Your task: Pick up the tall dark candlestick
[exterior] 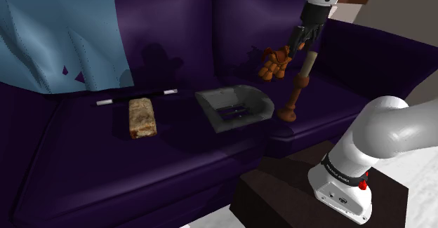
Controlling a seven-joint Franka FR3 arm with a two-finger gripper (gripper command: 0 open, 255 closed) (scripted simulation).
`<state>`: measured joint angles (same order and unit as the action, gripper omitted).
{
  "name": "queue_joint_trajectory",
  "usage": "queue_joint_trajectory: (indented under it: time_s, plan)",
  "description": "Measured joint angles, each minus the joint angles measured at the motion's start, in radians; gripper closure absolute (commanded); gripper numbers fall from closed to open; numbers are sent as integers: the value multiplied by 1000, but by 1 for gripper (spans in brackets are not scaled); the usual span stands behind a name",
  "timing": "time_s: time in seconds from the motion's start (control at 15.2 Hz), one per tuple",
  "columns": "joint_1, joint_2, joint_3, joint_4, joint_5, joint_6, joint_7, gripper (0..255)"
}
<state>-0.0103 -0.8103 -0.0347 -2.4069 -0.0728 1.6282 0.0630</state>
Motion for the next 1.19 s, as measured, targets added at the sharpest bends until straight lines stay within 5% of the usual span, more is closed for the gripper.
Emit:
queue_joint_trajectory:
  time_s: [0.13,0.53,0.99,1.06,1.19]
  plan:
    - [-24,-41,15,-41,0,29,45,0]
    - [-258,-511,280,-449,73,265,704,0]
    - [-255,-579,340,-570,106,340,799,0]
    - [-253,-579,342,-575,108,344,802,255]
    - [-251,-580,345,-579,109,347,804,255]
